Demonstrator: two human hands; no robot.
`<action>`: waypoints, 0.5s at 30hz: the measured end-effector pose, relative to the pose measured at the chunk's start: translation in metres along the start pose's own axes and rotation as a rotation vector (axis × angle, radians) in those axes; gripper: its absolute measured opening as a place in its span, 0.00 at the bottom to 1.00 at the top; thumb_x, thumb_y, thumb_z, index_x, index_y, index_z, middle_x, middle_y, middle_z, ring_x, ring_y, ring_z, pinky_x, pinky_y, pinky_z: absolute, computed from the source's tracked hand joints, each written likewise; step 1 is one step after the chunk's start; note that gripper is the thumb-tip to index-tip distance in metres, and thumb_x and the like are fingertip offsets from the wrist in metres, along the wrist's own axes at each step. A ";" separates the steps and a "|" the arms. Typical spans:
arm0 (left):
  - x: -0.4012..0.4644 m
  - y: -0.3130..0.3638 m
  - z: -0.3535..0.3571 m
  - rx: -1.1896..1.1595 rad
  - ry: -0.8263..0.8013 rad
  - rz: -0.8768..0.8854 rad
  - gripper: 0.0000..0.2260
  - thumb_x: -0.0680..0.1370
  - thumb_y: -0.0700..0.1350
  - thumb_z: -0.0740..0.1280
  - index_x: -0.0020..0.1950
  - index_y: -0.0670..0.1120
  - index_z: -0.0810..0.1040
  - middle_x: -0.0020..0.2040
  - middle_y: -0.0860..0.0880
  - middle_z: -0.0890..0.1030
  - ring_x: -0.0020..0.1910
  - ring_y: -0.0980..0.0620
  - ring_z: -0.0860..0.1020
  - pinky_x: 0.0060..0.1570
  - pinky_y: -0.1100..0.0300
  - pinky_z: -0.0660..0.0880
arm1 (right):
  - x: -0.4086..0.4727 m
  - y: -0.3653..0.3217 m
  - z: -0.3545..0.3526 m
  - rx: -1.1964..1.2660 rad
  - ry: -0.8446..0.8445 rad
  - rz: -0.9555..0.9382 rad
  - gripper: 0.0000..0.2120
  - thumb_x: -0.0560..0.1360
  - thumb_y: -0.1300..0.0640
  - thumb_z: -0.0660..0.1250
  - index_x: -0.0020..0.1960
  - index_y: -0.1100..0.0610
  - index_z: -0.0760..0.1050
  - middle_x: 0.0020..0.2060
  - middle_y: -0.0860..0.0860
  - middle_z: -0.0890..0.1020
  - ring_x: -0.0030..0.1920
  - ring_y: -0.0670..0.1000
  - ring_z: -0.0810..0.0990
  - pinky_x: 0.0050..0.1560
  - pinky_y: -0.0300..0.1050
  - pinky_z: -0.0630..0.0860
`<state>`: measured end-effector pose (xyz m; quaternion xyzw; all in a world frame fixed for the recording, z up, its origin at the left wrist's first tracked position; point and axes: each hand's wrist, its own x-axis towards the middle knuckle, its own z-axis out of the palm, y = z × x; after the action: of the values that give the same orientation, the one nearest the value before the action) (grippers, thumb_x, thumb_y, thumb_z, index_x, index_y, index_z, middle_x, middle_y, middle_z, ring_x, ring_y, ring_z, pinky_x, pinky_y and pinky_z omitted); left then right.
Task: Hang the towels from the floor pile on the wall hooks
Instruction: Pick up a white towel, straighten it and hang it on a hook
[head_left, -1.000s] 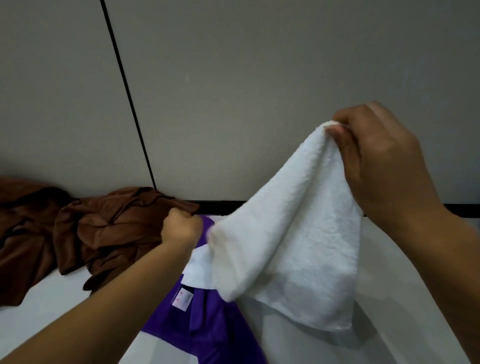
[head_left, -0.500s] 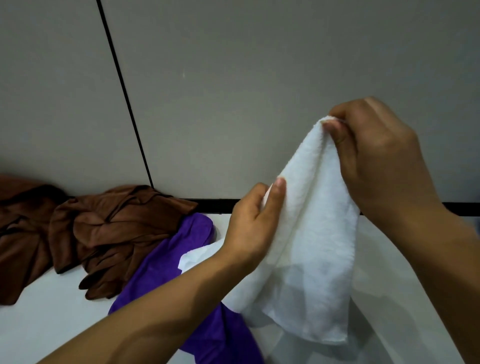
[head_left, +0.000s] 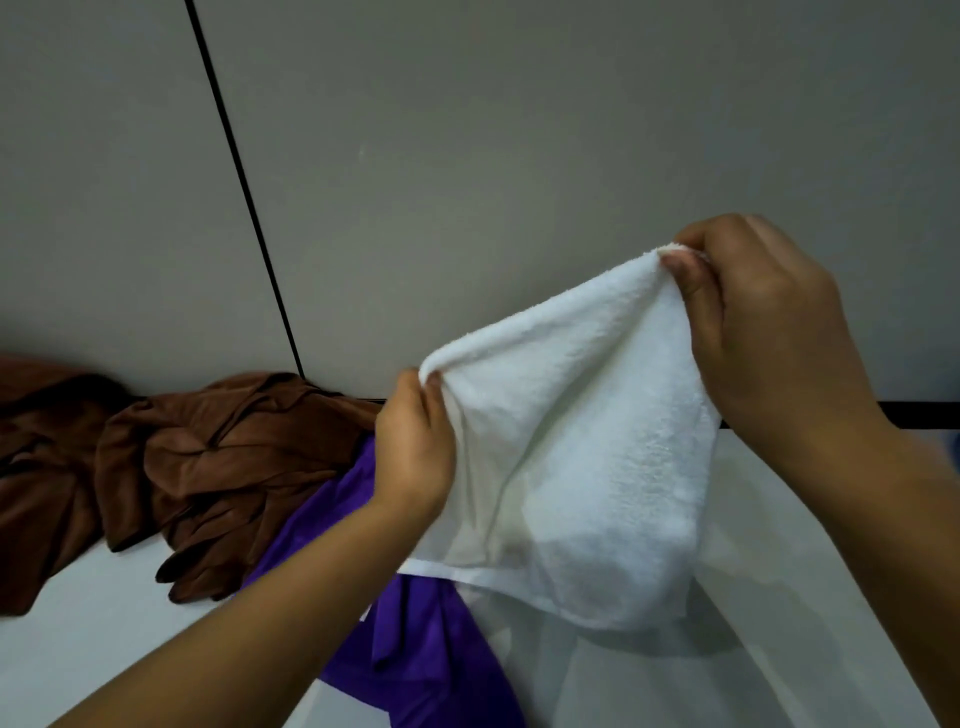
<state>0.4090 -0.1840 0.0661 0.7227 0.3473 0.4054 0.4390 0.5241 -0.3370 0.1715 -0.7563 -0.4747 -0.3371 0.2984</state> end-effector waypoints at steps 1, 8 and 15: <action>0.007 0.003 -0.003 0.008 0.029 -0.012 0.13 0.82 0.44 0.54 0.38 0.47 0.65 0.33 0.53 0.69 0.32 0.56 0.68 0.35 0.60 0.60 | -0.002 0.001 0.001 0.000 -0.025 0.013 0.15 0.81 0.53 0.55 0.48 0.63 0.73 0.41 0.55 0.75 0.38 0.52 0.70 0.39 0.44 0.65; 0.028 0.010 -0.039 0.343 -0.004 0.300 0.21 0.79 0.58 0.58 0.31 0.48 0.60 0.25 0.52 0.65 0.27 0.49 0.65 0.27 0.56 0.60 | -0.008 0.014 -0.001 -0.026 -0.187 0.175 0.14 0.81 0.52 0.54 0.49 0.60 0.72 0.42 0.49 0.71 0.40 0.51 0.70 0.40 0.45 0.64; 0.037 0.019 -0.048 0.560 0.067 0.712 0.17 0.78 0.51 0.61 0.33 0.45 0.61 0.25 0.52 0.61 0.23 0.47 0.63 0.26 0.68 0.53 | -0.019 0.024 0.011 -0.021 -0.677 0.392 0.09 0.80 0.52 0.57 0.49 0.57 0.70 0.41 0.54 0.78 0.42 0.56 0.75 0.43 0.49 0.72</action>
<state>0.3847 -0.1425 0.1081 0.8745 0.1875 0.4448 0.0485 0.5427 -0.3475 0.1462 -0.9041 -0.3893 -0.0098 0.1759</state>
